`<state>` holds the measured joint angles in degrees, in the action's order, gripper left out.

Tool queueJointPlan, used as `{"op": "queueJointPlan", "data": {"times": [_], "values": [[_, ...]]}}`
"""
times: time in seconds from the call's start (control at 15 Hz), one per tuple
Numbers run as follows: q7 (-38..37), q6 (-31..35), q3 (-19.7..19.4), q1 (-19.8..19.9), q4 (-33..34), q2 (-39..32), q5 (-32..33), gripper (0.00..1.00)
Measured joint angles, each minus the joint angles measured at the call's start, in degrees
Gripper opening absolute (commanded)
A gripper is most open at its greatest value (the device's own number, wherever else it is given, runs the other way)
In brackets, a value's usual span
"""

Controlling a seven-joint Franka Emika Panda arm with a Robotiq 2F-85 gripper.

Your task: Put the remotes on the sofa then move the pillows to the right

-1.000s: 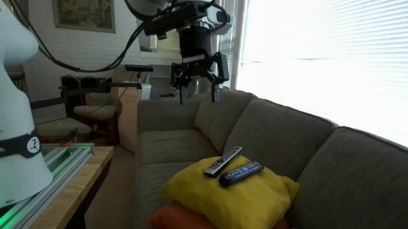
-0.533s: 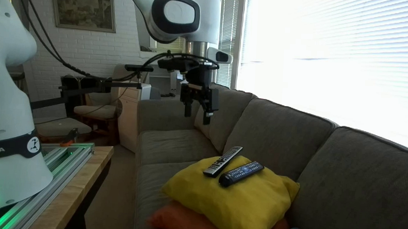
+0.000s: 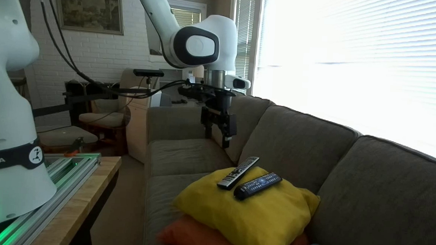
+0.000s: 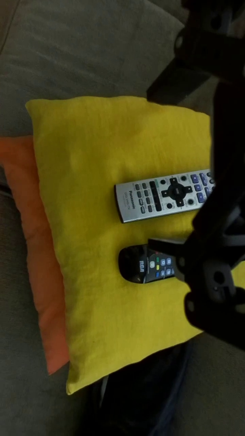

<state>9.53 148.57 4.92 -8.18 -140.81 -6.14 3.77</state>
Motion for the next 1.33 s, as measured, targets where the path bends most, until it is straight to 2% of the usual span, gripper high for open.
{"op": "queueJointPlan", "data": {"times": [0.27, 0.6, 0.93, 1.33], "values": [[-1.09, 1.85, -0.25, 0.45, 0.07, -0.15, 0.68, 1.00], [-1.85, 13.27, 0.22, 1.27, 0.29, -5.24, -0.46, 1.00], [-1.91, 19.46, 1.84, 0.23, 1.54, -11.56, 0.14, 1.00], [-2.14, 28.10, -3.86, -4.20, 4.35, -18.55, 5.70, 1.00]]}}
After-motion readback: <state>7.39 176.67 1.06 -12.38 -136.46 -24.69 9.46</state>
